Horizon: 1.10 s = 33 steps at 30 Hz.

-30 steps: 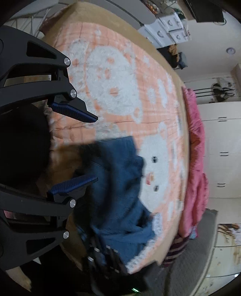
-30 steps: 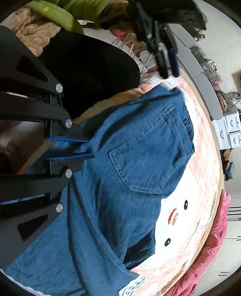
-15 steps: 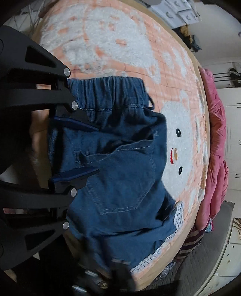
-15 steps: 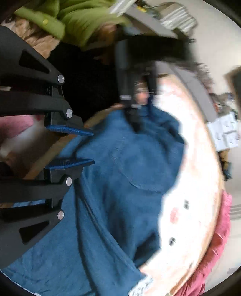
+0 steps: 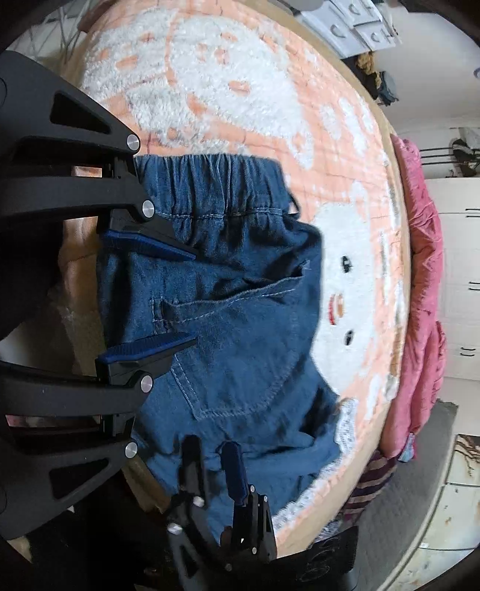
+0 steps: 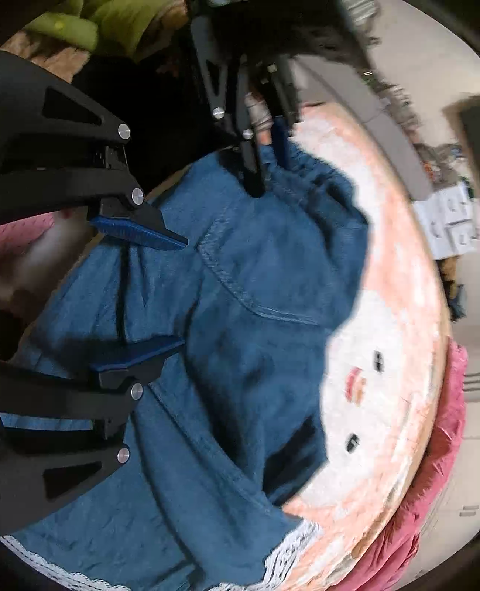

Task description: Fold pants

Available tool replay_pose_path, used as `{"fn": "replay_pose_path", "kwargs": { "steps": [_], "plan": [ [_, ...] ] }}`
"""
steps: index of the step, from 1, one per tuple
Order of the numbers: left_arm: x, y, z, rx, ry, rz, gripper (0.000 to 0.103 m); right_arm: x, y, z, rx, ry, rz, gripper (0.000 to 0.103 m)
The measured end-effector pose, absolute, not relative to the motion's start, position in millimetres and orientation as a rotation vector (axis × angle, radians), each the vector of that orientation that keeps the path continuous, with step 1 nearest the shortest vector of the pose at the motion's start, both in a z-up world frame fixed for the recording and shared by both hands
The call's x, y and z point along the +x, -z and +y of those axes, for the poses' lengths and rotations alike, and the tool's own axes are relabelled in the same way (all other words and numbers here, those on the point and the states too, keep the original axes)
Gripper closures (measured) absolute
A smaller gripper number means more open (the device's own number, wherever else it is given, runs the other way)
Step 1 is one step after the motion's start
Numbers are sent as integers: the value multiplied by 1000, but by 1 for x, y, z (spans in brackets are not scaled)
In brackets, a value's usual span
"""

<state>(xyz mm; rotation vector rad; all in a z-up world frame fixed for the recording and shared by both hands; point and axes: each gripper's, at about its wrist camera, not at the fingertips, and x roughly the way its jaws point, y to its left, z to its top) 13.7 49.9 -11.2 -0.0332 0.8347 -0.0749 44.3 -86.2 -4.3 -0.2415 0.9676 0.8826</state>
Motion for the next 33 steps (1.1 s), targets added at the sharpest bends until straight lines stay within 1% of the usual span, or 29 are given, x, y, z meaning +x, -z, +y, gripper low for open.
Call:
{"fn": "replay_pose_path", "kwargs": {
  "steps": [1,3,7,8,10,12,17,22,25,27,28,30,32,33],
  "plan": [
    [9,3,51,-58,86,821,66,46,-2,-93,-218,-881,946,55],
    [1,-13,50,-69,90,784,53,53,-13,-108,-159,-858,909,53],
    [-3,-39,37,-59,125,719,51,75,-33,-141,-89,-742,853,47],
    [-1,-43,32,-56,138,715,50,80,-36,-149,-75,-719,845,45],
    [12,-45,16,-56,182,722,50,87,-40,-164,-44,-669,831,38],
    [25,-43,-2,-55,230,734,50,99,-40,-175,-13,-621,832,36],
    [56,-35,-48,-64,363,753,50,138,-39,-190,30,-518,833,35],
    [91,-14,-86,-39,433,825,50,186,-42,-188,-35,-444,843,35],
    [106,-3,-98,-5,423,843,54,209,-32,-179,-31,-439,885,35],
    [112,4,-99,-26,431,855,60,221,-25,-168,-74,-418,895,35],
    [114,8,-99,-37,438,862,67,226,-21,-162,-90,-412,908,35],
    [117,16,-99,-57,451,872,84,234,-16,-156,-100,-395,927,35],
    [118,21,-100,-72,476,877,87,246,-7,-148,-111,-363,960,35],
    [118,23,-101,-70,490,875,92,252,-3,-145,-116,-347,974,35]
  ]
}}
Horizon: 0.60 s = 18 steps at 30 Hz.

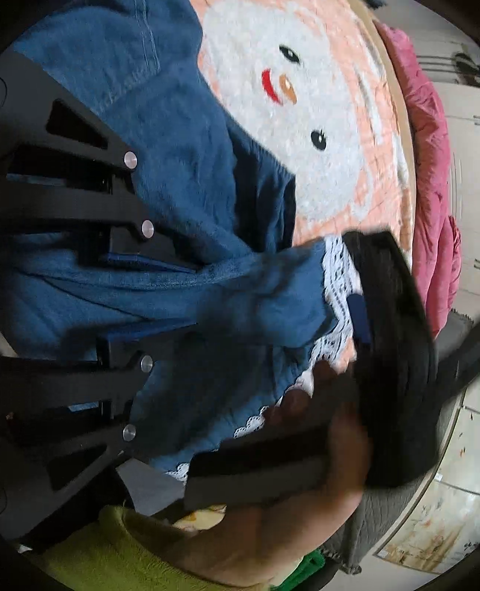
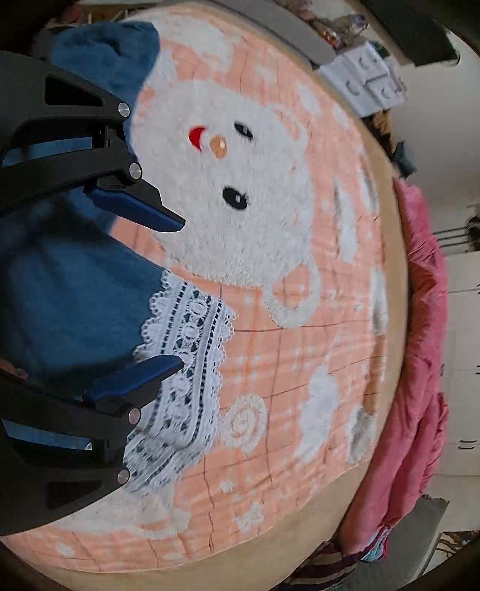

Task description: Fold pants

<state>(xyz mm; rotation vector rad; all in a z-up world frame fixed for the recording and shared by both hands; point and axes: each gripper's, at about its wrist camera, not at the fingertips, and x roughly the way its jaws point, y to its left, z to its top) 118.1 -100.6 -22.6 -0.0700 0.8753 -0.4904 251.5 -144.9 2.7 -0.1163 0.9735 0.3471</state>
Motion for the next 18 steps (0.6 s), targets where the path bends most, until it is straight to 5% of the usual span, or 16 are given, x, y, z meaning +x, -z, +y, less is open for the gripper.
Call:
{"fn": "replay_pose_path", "kwargs": {
  "steps": [8,10,13,18],
  "plan": [
    [108,25,-106,-70,567,862,94,284,29,-127,-172,-258,1033,37],
    [109,24,-107,-58,568,857,94,286,35,-129,-203,-240,1028,69],
    [109,25,-104,-55,558,852,94,284,32,-142,-155,-260,1016,92],
    [105,17,-97,-43,531,810,94,266,2,-172,17,-319,946,96]
  ]
}}
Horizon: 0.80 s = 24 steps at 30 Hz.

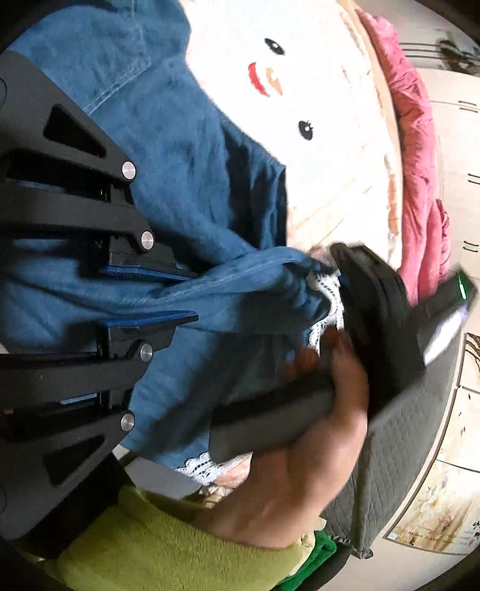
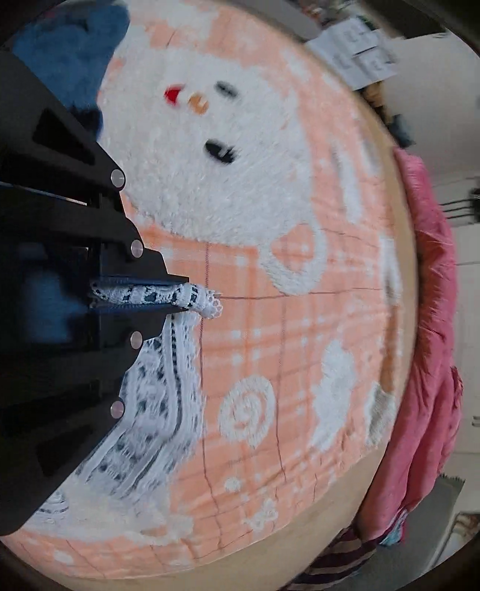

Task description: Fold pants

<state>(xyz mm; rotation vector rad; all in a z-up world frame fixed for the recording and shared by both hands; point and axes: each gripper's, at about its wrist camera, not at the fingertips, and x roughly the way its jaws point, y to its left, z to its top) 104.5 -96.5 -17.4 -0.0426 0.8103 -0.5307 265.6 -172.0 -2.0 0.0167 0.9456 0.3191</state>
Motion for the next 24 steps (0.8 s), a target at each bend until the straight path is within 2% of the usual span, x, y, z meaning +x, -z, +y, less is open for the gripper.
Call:
{"fn": "replay_pose_path", "kwargs": {
  "steps": [9,11,12,24],
  "plan": [
    [102,18,-103,15,521,745,94,211,-53,-240,221,-296,789,96],
    [98,15,-106,20,549,739,103,197,-62,-259,263,-286,757,96],
    [93,13,-108,23,573,738,103,187,-64,-269,280,-281,743,96],
    [66,5,-113,100,711,703,103,63,-28,-339,505,-179,700,96]
  ]
}}
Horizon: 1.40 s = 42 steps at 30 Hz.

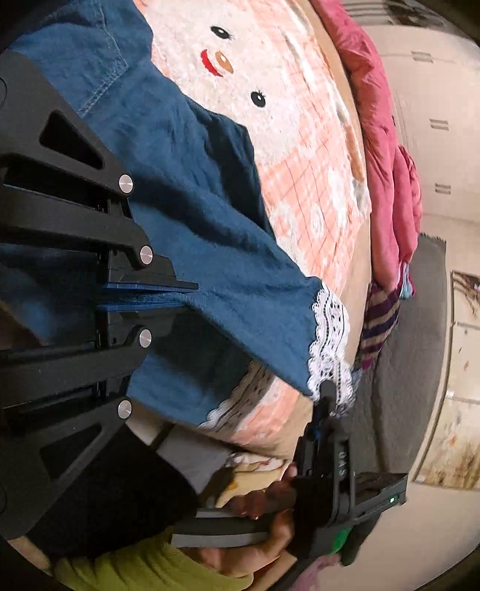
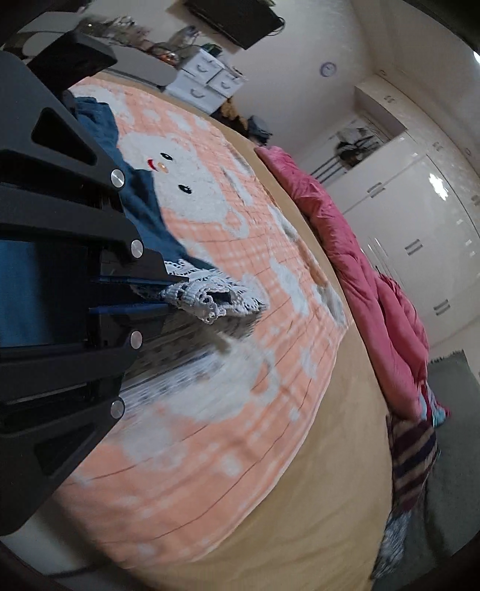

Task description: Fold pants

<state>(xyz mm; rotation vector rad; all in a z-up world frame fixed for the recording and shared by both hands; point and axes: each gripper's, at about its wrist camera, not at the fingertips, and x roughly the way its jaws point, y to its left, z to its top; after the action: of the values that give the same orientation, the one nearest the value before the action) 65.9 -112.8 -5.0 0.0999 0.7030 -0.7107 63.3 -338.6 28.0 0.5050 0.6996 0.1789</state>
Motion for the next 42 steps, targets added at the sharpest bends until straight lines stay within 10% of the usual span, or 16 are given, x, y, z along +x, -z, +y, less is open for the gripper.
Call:
{"fn": "replay_pose_path", "kwargs": {
  "steps": [20,27,42],
  "plan": [
    [28,37,-139,283,767,786,101,8,39,-367,616,-44,884,95],
    [34,45,-136,274,776,818,100,-4,26,-383,619,29,842,74],
    [6,35,-123,194,815,815,85,33,43,-314,246,-140,965,68]
  ]
}}
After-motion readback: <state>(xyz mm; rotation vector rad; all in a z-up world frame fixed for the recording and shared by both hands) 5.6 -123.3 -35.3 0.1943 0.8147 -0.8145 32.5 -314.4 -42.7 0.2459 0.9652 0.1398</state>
